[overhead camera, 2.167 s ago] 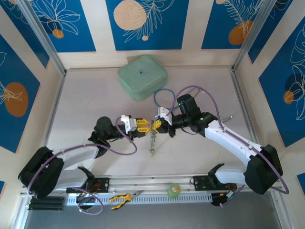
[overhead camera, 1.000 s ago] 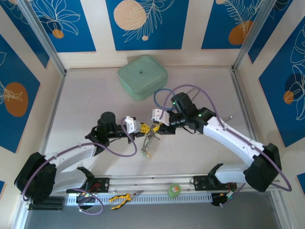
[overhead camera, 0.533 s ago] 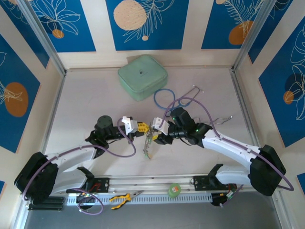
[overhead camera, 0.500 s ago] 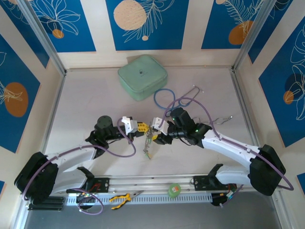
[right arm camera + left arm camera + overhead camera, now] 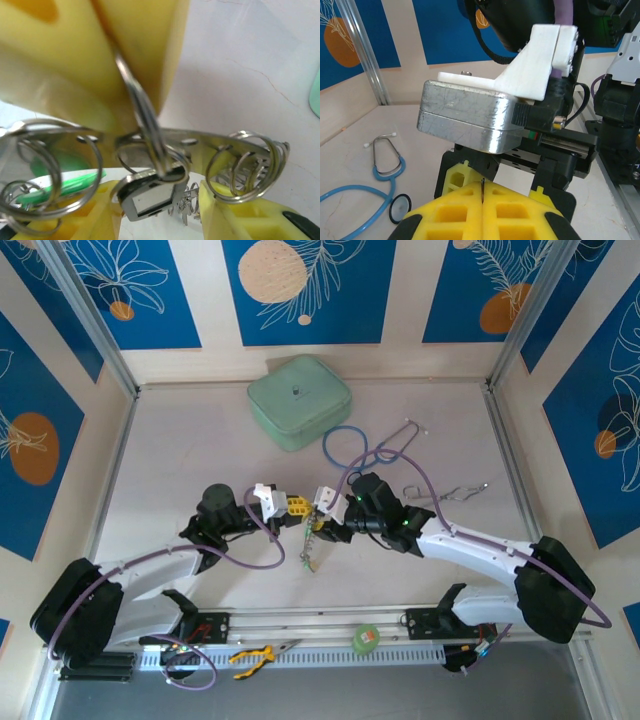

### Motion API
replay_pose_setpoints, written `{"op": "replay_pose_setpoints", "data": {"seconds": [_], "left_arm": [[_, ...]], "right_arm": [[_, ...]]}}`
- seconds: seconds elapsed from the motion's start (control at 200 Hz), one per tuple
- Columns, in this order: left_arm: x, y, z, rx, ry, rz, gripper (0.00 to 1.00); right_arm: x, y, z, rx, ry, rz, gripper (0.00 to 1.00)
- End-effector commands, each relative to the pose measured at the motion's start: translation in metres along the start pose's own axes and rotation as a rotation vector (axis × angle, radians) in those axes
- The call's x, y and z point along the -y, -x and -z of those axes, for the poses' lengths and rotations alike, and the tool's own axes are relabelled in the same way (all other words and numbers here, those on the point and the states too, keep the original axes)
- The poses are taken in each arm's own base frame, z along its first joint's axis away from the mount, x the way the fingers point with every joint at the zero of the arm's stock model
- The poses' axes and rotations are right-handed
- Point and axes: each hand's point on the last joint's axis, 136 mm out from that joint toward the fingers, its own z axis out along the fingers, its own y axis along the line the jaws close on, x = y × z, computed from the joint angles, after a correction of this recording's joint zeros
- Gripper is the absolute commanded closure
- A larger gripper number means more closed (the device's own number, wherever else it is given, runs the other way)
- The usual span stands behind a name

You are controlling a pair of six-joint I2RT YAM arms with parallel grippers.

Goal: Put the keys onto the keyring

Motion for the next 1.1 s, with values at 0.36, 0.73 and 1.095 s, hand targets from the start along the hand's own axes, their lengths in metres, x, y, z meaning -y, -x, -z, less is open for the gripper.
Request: {"op": "replay_pose_setpoints", "data": {"seconds": [0.36,0.73,1.095], "left_arm": [[0.000,0.013,-0.002,0.056,-0.001,-0.025,1.00],[-0.001,0.013,-0.004,0.054,-0.003,-0.025,1.00],[0.000,0.010,-0.007,0.036,-0.025,-0.029,1.00]], "right_arm": [[0.006,0.009,0.008,0.064,-0.069,0.001,0.62],[0.006,0.011,0.009,0.065,-0.082,0.005,0.75],[0.002,0.001,0.029,0.006,-0.100,0.024,0.94]]}}
